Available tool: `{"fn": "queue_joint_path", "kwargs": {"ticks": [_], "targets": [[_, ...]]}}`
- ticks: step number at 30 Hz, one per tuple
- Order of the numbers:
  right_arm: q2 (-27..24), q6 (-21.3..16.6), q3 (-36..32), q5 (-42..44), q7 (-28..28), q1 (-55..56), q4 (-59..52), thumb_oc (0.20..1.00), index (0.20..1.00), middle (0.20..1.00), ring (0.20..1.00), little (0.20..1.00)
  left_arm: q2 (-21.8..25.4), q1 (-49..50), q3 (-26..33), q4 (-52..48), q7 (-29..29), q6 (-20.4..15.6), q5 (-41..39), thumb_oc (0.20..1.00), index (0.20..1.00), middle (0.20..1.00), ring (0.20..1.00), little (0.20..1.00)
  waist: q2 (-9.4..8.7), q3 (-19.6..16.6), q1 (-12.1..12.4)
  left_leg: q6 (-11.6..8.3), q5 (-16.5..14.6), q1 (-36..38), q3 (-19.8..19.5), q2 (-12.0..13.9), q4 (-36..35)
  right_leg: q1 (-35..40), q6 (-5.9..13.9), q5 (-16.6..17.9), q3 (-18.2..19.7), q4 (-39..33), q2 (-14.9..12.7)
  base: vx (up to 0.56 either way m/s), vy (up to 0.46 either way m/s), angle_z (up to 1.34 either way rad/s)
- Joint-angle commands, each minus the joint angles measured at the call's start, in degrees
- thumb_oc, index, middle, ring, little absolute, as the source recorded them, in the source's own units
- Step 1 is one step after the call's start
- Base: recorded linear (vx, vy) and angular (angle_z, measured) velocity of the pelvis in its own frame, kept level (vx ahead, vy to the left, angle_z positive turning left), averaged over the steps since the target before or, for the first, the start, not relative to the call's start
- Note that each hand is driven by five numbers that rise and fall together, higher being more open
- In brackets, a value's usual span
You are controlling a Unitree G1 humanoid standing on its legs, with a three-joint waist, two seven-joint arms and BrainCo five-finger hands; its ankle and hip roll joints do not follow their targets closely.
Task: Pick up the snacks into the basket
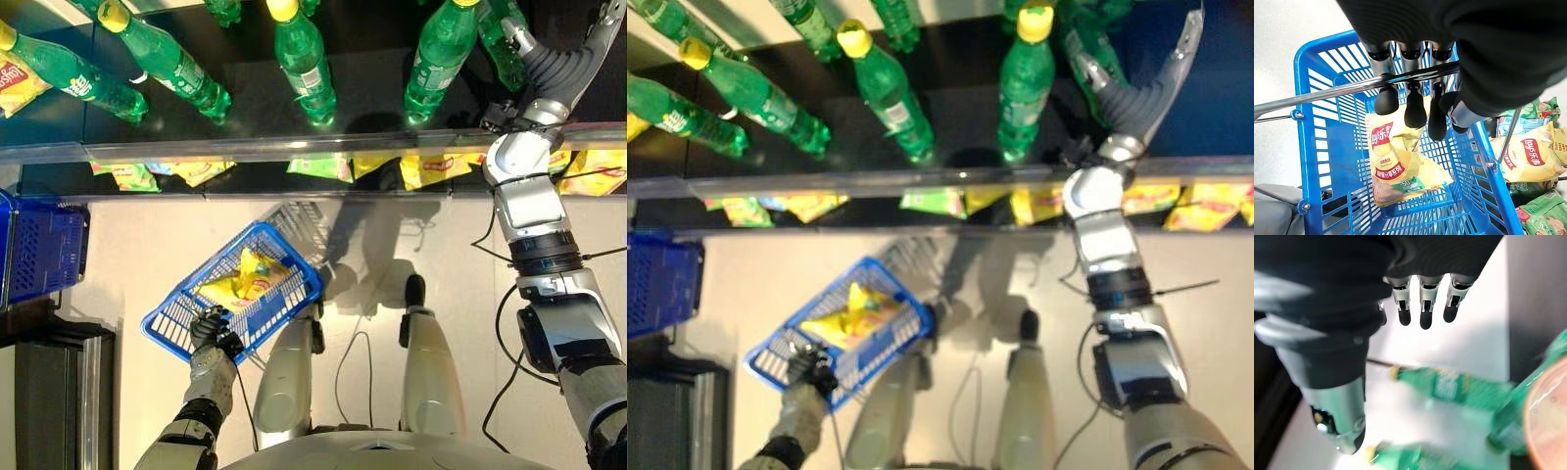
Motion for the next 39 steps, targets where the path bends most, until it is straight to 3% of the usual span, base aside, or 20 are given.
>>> {"fn": "queue_joint_path", "kwargs": {"ticks": [1, 4, 11, 15, 28, 39], "targets": [[-1.76, -4.14, -0.04, 0.58, 1.29, -3.35, -4.53, 1.000, 1.000, 1.000, 1.000, 1.000, 4.39, 2.44, 2.08, 1.27, 0.65, -0.84, -0.96, 0.200, 0.200, 0.200, 0.200, 0.200, -3.57, -2.32, -0.36, 2.42, -5.42, -0.47, -1.79, -1.43, 5.68, 1.42, 0.02, 7.59, 1.06, -7.41, 1.85, 0.00, 0.000, 0.00], [-2.70, -2.84, 0.34, -1.06, 1.35, -4.77, -3.22, 1.000, 1.000, 1.000, 1.000, 1.000, 4.85, 2.67, 2.35, 1.22, 0.51, -0.76, -0.70, 0.200, 0.200, 0.200, 0.200, 0.200, -4.03, -2.34, -0.21, 2.44, -5.41, -0.75, -1.93, -1.37, 5.79, 1.34, 0.00, 7.62, 1.07, -7.44, 2.01, 0.00, 0.000, 0.00], [-6.82, 6.51, 5.76, -8.57, 0.30, -15.69, 14.48, 1.000, 1.000, 1.000, 1.000, 1.000, 5.65, 2.26, 0.91, 0.83, -0.25, -1.13, -0.41, 0.200, 0.200, 0.200, 0.200, 0.200, -4.27, -1.99, 0.77, 2.55, -5.29, -1.71, -2.60, -1.72, 6.18, 0.96, -0.16, 7.88, 0.69, -7.36, 2.19, -0.01, 0.000, 0.02], [-7.49, 8.17, 7.34, -9.79, 0.43, -18.48, 19.43, 1.000, 1.000, 1.000, 1.000, 1.000, 5.79, 2.19, 0.71, 1.06, -0.51, -1.08, -0.71, 0.200, 0.200, 0.200, 0.200, 0.200, -4.19, -1.66, 0.96, 2.60, -5.07, -1.91, -2.87, -1.96, 5.83, 0.80, -0.24, 8.07, 0.63, -7.52, 2.20, -0.01, 0.003, 0.06], [-6.85, 8.20, 13.99, -7.21, 3.09, -27.45, 32.83, 1.000, 1.000, 1.000, 1.000, 1.000, 6.11, 1.76, -0.39, 2.75, -1.27, -1.24, -1.83, 0.200, 0.200, 0.200, 0.200, 0.200, -4.16, -1.26, 1.54, 2.58, -4.44, -2.43, -3.10, -2.17, 5.08, 0.38, -0.41, 8.64, 0.66, -8.12, 2.34, 0.00, 0.002, 0.01], [-3.79, 8.90, 22.60, -3.59, 9.61, -34.51, 51.07, 1.000, 1.000, 1.000, 1.000, 1.000, 6.29, 1.13, -1.20, 4.87, -2.24, -1.08, -3.43, 0.200, 0.200, 0.200, 0.200, 0.200, -4.27, -0.67, 1.83, 2.35, -3.86, -3.03, -3.12, -2.33, 4.96, -0.12, -0.61, 9.21, 0.54, -8.26, 2.39, 0.00, 0.000, 0.00]]}}
